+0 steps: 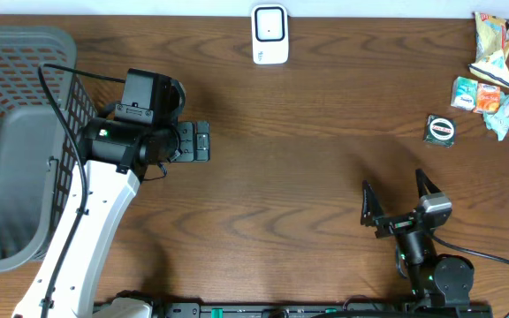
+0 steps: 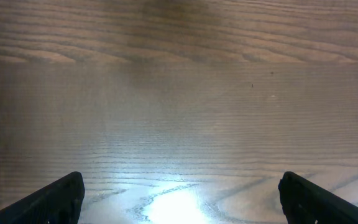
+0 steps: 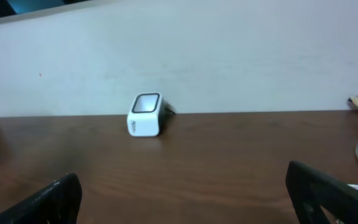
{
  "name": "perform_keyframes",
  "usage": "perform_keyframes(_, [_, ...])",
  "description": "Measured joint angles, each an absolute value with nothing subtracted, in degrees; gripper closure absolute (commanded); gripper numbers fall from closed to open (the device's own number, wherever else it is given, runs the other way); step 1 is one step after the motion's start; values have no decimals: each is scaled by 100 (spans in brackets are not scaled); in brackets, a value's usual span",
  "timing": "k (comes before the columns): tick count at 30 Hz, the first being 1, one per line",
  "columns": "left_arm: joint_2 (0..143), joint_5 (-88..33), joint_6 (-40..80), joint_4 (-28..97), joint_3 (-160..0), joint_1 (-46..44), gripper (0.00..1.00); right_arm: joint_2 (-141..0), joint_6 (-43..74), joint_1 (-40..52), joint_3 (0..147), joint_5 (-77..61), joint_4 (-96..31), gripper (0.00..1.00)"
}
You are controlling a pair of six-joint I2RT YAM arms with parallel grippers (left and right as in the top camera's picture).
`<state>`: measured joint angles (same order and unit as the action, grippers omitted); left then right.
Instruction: Scan the item barcode
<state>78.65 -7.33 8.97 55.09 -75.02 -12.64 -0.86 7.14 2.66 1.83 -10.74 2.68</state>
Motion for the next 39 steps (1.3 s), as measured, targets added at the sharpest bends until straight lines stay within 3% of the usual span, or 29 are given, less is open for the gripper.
perform_keyframes(39, [7865,-731,897,5509,-7502,-1264,2,-73,-193,71,56,-301,-425,1])
